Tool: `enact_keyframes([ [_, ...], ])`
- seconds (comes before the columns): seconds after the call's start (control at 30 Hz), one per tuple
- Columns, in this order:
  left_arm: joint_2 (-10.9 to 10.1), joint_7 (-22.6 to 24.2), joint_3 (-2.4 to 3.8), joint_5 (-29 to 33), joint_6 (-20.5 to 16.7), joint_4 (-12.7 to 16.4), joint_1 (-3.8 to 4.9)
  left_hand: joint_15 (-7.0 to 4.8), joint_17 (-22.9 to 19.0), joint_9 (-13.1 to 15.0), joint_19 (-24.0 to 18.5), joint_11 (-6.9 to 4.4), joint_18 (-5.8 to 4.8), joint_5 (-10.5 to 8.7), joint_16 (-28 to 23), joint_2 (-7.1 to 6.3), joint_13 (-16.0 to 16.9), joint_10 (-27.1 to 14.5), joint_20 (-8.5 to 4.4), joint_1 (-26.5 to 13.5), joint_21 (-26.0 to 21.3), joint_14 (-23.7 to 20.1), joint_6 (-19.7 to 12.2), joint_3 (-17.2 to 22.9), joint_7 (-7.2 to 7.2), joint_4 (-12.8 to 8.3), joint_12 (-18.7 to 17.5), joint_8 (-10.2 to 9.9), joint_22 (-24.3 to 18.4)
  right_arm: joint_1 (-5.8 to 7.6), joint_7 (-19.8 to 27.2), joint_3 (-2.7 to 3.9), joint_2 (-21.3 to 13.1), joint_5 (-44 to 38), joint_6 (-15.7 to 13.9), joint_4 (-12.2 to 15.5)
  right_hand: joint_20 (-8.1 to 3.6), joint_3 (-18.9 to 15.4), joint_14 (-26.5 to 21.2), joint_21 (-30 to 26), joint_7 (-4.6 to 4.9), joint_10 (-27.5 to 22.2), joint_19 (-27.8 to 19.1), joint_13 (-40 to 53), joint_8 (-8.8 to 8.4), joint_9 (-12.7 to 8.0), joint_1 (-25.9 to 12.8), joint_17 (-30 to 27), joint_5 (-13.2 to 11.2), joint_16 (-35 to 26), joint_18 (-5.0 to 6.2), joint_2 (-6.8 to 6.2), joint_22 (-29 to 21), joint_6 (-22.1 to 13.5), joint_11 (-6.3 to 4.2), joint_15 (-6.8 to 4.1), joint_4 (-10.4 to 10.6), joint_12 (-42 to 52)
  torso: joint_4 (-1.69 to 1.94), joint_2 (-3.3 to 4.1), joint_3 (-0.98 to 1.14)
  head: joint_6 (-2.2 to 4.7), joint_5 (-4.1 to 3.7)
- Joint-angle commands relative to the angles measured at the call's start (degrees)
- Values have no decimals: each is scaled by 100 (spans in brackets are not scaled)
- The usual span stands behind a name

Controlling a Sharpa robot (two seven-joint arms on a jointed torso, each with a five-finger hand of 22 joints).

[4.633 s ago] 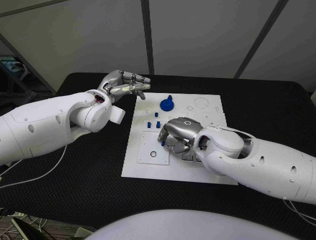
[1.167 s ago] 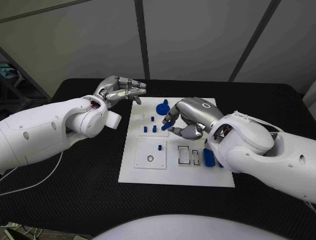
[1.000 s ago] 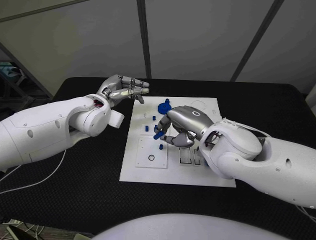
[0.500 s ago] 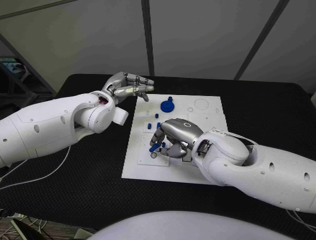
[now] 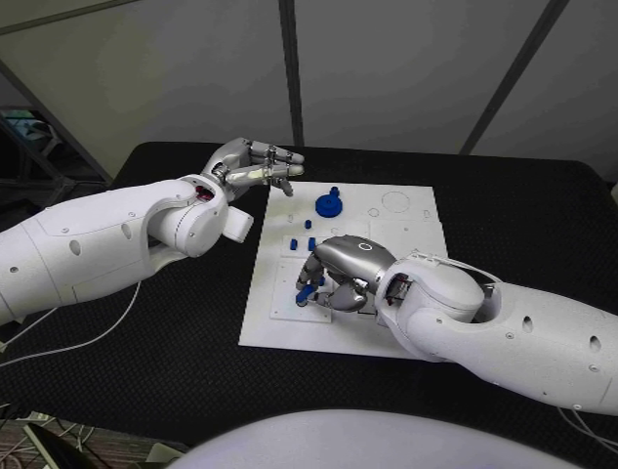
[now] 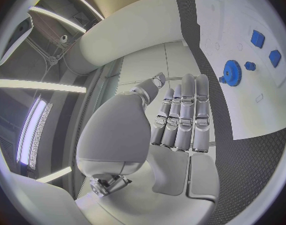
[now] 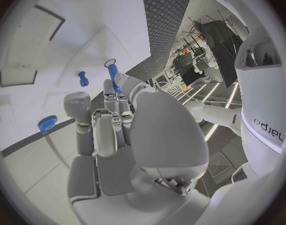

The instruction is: Assemble the parts on the task board

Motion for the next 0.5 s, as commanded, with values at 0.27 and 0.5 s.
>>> enact_keyframes([
  [0.27, 9, 15, 4, 31, 70, -8, 9, 2, -6, -7, 8, -9, 25, -19, -30, 72, -3, -41, 19, 1, -31, 32, 24, 15, 5, -27, 38, -3, -7, 6, -99, -7, -6, -201, 467, -8, 15, 18, 328, -24, 27, 12, 8, 11, 22, 89, -60, 84, 25, 18, -84, 24, -2, 13, 19, -9, -6, -24, 1, 0, -2, -34, 2],
  [0.5, 15, 12, 4, 31, 75, -9, 9, 2, -6, -7, 8, -9, 25, -19, -30, 72, -3, -41, 19, 1, -31, 32, 24, 15, 5, -27, 38, -3, -7, 6, -222, -10, 55, -384, 491, -48, 18, 10, 327, -31, 26, 14, -1, 13, 20, 90, -78, 80, 21, 16, -82, 25, -14, 15, 21, -7, -1, -32, -1, 0, -2, -34, -1],
])
